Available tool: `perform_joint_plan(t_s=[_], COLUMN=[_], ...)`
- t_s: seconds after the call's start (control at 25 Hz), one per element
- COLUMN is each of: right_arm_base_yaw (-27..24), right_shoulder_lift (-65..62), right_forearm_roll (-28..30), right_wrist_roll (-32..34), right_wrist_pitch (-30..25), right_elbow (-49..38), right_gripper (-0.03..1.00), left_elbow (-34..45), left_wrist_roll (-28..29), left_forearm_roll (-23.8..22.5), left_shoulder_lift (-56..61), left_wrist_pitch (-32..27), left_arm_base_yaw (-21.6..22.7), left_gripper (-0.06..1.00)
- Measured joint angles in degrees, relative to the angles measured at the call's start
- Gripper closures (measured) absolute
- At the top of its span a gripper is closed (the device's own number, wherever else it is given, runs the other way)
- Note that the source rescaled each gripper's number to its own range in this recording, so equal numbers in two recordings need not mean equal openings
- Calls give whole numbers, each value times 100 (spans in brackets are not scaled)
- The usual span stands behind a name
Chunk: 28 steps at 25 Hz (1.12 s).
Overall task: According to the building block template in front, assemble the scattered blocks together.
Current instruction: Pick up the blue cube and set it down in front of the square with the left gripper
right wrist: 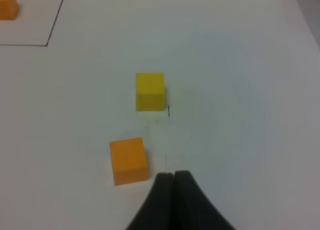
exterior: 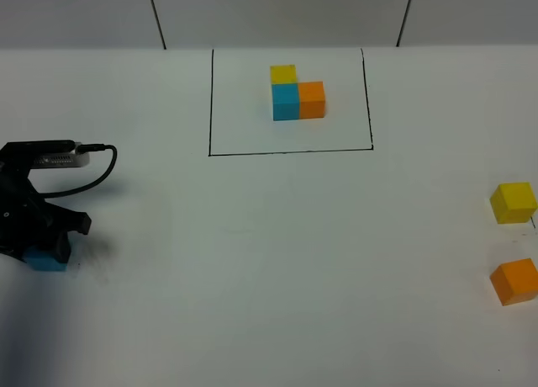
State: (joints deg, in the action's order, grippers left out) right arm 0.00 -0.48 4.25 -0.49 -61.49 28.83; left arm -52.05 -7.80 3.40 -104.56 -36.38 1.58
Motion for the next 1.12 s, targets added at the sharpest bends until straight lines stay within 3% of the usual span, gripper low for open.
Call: perform_joint_plan(t_s=[0.12, 0.24, 0.48, 0.68, 0.8, 0.96, 1.12], right_arm_base_yaw=[0, 0, 0, 0, 0, 0, 0], right_shoulder_lift=[0, 0, 0, 0, 0, 0, 0], right_forearm_roll=[0, 0, 0, 0, 0, 0, 0], right_wrist_roll=[0, 0, 0, 0, 0, 0, 0], right_wrist_pitch=[0, 0, 0, 0, 0, 0, 0], right_elbow=[0, 0, 0, 0, 0, 0, 0], right_gripper=[97, 97, 97, 97, 97, 97, 97], left_elbow=[-176, -461, -1017, -1534, -1983, -2607, -3096], left_wrist_roll=[-699, -1772, -3661, -3964, -4038, -4038, -3934], left_forearm_roll=[-116, -28, 301, 306, 306, 306, 262], left_shoulder_lift=[44, 168, 210, 114, -182, -666, -1146], left_wrist_pitch=[-48, -149, -585, -524, -579, -808, -1099], left_arm_base_yaw=[-230, -826, -2510, -3755, -4237, -4623, -4728], left_gripper=[47, 47, 47, 47, 47, 47, 47])
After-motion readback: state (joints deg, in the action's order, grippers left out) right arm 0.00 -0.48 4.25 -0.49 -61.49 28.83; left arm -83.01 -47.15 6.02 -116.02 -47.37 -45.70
